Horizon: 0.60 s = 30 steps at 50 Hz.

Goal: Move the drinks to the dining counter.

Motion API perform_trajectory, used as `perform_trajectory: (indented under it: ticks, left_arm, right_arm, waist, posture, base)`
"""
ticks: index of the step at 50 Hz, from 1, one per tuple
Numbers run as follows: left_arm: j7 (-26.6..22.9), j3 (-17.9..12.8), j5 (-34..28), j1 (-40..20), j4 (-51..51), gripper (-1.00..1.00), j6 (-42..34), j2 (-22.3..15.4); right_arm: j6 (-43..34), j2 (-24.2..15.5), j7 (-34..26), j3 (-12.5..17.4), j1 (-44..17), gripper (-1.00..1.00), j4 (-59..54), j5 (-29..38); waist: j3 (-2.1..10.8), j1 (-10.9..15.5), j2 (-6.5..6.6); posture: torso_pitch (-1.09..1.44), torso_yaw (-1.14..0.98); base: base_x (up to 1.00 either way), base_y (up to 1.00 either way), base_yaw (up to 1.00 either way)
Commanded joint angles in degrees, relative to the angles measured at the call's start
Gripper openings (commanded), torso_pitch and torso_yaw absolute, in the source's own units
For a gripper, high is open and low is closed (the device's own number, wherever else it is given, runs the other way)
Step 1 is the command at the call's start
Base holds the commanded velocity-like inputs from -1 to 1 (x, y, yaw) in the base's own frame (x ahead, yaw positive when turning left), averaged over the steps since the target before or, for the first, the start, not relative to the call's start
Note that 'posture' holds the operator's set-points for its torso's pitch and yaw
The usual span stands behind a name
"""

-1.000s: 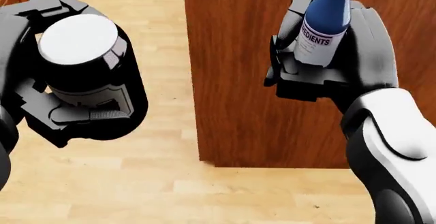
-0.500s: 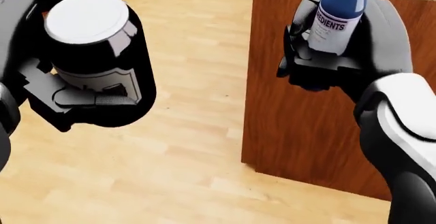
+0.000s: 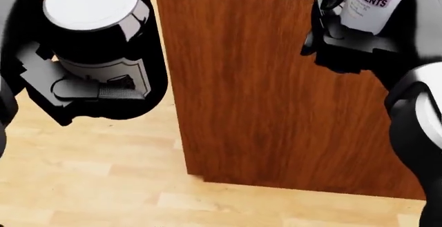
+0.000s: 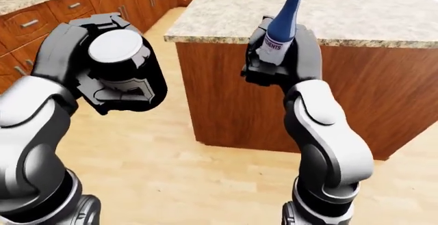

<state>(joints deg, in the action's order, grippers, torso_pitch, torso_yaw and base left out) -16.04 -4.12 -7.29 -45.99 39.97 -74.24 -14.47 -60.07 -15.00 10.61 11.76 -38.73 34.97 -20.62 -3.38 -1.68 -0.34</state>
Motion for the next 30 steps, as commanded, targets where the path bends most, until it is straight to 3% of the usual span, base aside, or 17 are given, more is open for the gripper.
perform_trajectory:
  ticks: [1, 4, 5, 9, 10, 11, 12, 14, 15, 19, 21, 22, 24, 25, 28, 29, 30]
  left_arm:
    - [0.98, -1.63, -1.16, -1.42, 0.95, -1.0, 0.75, -1.09]
    - [0.99, -2.02, -0.93, -1.98, 0.36, -1.0, 0.91, -1.38]
    - [1.11, -2.16, -0.85, -1.67, -0.06, -1.0, 1.54, -1.36]
    - [1.39, -2.39, -0.44, -1.39, 0.3, -1.0, 1.6, -1.27]
    - [1.43, -2.36, -0.35, -1.29, 0.56, -1.0, 1.38, -1.3]
    - [1.46, -2.45, -0.21, -1.48, 0.48, -1.0, 1.32, -1.42]
    - [1.55, -2.42, -0.1, -1.72, 0.52, -1.0, 1.09, -1.47]
    - [1.73, -2.17, 0.03, -1.82, 0.82, -1.0, 0.75, -1.46]
    - [1.76, -2.14, 0.08, -1.85, 0.79, -1.0, 0.75, -1.5]
    - [1.82, -2.24, 0.25, -1.96, 0.8, -1.0, 0.66, -1.68]
    - [1.88, -2.26, 0.32, -2.05, 0.66, -1.0, 0.75, -1.73]
    - [1.91, -2.28, 0.36, -2.05, 0.55, -1.0, 0.89, -1.74]
    - [1.91, -2.39, 0.48, -2.1, 0.39, -1.0, 1.01, -1.9]
    - [1.83, -2.53, 0.56, -2.33, 0.45, -1.0, 0.77, -2.1]
    - [1.76, -2.81, 0.79, -3.22, 0.57, -1.0, -0.09, -2.59]
    - [1.79, -2.93, 0.89, -3.55, 0.45, -1.0, -0.2, -2.68]
    - [1.86, -2.95, 0.99, -3.75, 0.3, -1.0, -0.16, -2.69]
  right_arm:
    - [1.95, 0.04, -1.16, -1.48, -1.91, -1.0, 1.09, -0.7]
    - [1.03, -0.01, -1.18, -1.15, -2.66, -1.0, 0.69, -0.36]
    - [0.85, 0.08, -1.05, -1.04, -2.82, -1.0, 0.7, -0.35]
    - [0.39, 0.18, -0.82, -0.85, -2.93, -1.0, 1.04, -0.44]
    - [0.73, 0.19, -0.85, -0.87, -2.79, -1.0, 0.85, -0.35]
    - [0.23, 0.31, -0.75, -0.46, -3.03, -1.0, 1.22, -0.84]
    - [0.04, 0.39, -0.58, -0.18, -3.22, -1.0, 1.31, -1.26]
    - [-0.03, 0.41, -0.39, -0.1, -3.05, -1.0, 1.45, -1.91]
    - [-0.1, 0.36, -0.27, -0.01, -3.14, -1.0, 1.47, -2.17]
    - [0.16, 0.16, 0.1, -0.11, -3.12, -1.0, 1.44, -2.68]
    - [0.32, -0.03, 0.17, -0.1, -3.32, -1.0, 1.22, -2.87]
    - [0.46, -0.15, 0.22, -0.18, -3.35, -1.0, 1.09, -2.88]
    - [0.11, -0.57, 0.35, -0.58, -3.77, -1.0, 1.07, -2.87]
    - [-0.09, -0.65, 0.31, -0.85, -4.28, -1.0, 1.27, -2.86]
    - [-1.02, -0.8, 0.66, -0.82, -5.17, -1.0, 0.65, -2.47]
    - [-1.02, -0.88, 0.61, -0.97, -5.21, -1.0, 0.49, -2.26]
    - [-1.22, -0.84, 0.61, -0.95, -5.35, -1.0, 0.49, -2.21]
  waist:
    - [0.31, 1.01, -1.35]
    - [0.27, 0.92, -1.5]
    - [1.67, 1.16, -1.45]
    - [2.1, 1.31, 4.41]
    - [1.69, 1.27, 4.7]
    - [0.0, 1.83, 4.41]
    - [0.2, 0.34, 5.58]
    - [0.75, 1.5, 3.57]
    - [1.63, 1.68, 3.21]
    - [1.95, 2.26, 1.4]
    - [3.05, 1.89, -1.69]
    - [2.57, 1.45, -1.32]
    - [0.56, 2.55, -2.11]
    - [0.66, 1.07, -1.41]
    - [-0.37, 1.31, -1.45]
    - [0.89, 1.46, -1.31]
    - [0.29, 1.36, -0.7]
  posture:
    - [0.0, 0.0]
    - [0.0, 0.0]
    - [0.0, 0.0]
    - [0.0, 0.0]
    - [0.0, 0.0]
    - [0.0, 0.0]
    - [0.0, 0.0]
    - [0.0, 0.0]
    - [0.0, 0.0]
    - [0.0, 0.0]
    - [0.0, 0.0]
    - [0.0, 0.0]
    - [0.0, 0.0]
    - [0.0, 0.0]
    - [0.0, 0.0]
    - [0.0, 0.0]
    - [0.0, 0.0]
  base:
    - [0.0, 0.0, 0.0]
    - [0.0, 0.0, 0.0]
    - [0.09, -0.13, 0.0]
    - [0.2, -0.2, 0.0]
    - [0.37, -0.41, 0.0]
    - [0.38, -0.43, 0.0]
    - [0.38, 0.0, -0.69]
    - [0.31, 0.0, -1.0]
    - [0.22, 0.0, -1.0]
    - [0.21, 0.0, -1.0]
    - [0.2, 0.0, -1.0]
    - [0.21, 0.0, -1.0]
    - [0.13, -0.07, -0.5]
    - [0.0, 0.0, 0.0]
    - [0.01, 0.0, 0.0]
    - [0.33, -0.05, 0.0]
    - [0.64, -0.16, 0.0]
